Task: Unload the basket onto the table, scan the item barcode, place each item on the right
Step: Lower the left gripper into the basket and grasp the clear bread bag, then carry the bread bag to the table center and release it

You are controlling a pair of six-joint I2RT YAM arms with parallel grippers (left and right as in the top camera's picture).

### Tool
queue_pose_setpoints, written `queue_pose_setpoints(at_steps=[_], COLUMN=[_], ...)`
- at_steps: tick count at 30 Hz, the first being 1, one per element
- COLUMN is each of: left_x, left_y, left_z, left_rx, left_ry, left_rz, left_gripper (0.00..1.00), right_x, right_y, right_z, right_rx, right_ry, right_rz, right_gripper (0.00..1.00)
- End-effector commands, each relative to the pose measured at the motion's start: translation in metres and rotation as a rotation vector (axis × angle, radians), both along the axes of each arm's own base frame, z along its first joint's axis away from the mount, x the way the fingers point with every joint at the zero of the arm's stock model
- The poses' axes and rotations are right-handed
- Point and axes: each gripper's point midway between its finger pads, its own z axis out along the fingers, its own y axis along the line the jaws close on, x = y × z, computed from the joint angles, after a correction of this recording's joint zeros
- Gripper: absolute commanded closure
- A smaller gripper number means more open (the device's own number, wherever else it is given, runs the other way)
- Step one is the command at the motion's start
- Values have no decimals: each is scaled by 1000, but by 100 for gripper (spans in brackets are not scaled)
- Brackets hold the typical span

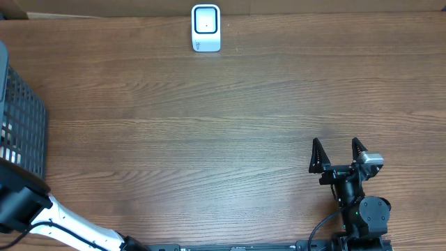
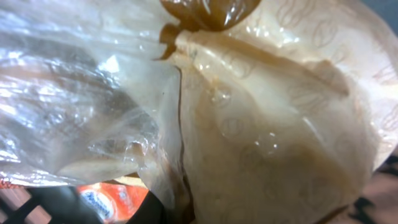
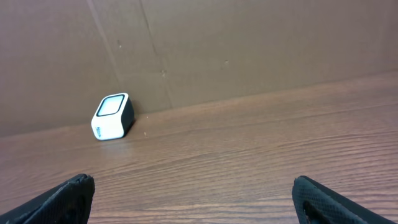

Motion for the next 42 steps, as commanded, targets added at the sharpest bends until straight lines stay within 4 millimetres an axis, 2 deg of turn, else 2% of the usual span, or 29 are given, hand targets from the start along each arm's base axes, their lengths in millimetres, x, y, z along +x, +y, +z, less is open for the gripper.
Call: queue_pose_setpoints(at_steps=[1, 2, 4, 6, 9, 11, 13, 15, 18, 20, 23, 26, 29, 32, 35, 42], left_x=[30, 37, 47, 53, 61, 73, 93, 101, 113, 127, 143, 150, 144, 124, 99, 52], left_y=[7, 4, -4, -16, -44, -72, -114, -149, -193, -235, -299, -356, -409, -448, -469, -475], left_z=[75, 102, 137, 167, 206, 231, 254, 270, 282, 282, 265, 233, 184, 132, 86, 12], left_rx=[84, 109, 149, 186, 235, 269, 269, 281, 319, 320, 269, 176, 44, -74, -150, -135], left_ry=[-201, -258, -331, -385, -447, -502, -594, -628, -627, -629, -596, -514, -374, -201, -24, 298], left_rz=[4, -11, -40, -71, -134, -238, -437, -512, -614, -784, -1011, -1164, -1290, -1382, -1419, -1412], left_gripper=[96, 96, 96, 96, 96, 96, 96, 96, 96, 96, 96, 96, 96, 96, 95, 95], right_x=[0, 0, 0, 0, 0, 0, 0, 0, 0, 0, 0, 0, 0, 0, 0, 0], right_y=[0, 0, 0, 0, 0, 0, 0, 0, 0, 0, 0, 0, 0, 0, 0, 0], right_z=[-1, -1, -1, -1, -1, -1, -1, -1, -1, -1, -1, -1, -1, -1, -1, -1], right_rx=[0, 0, 1, 1, 0, 1, 1, 0, 1, 1, 0, 1, 1, 1, 1, 1], right_ry=[-6, -6, -6, -6, -6, -6, -6, -6, -6, -6, -6, -6, -6, -6, -6, -6], right_rz=[-4, -4, -4, -4, -4, -4, -4, -4, -4, -4, -4, -4, -4, -4, -4, -4], right_gripper=[0, 0, 0, 0, 0, 0, 0, 0, 0, 0, 0, 0, 0, 0, 0, 0])
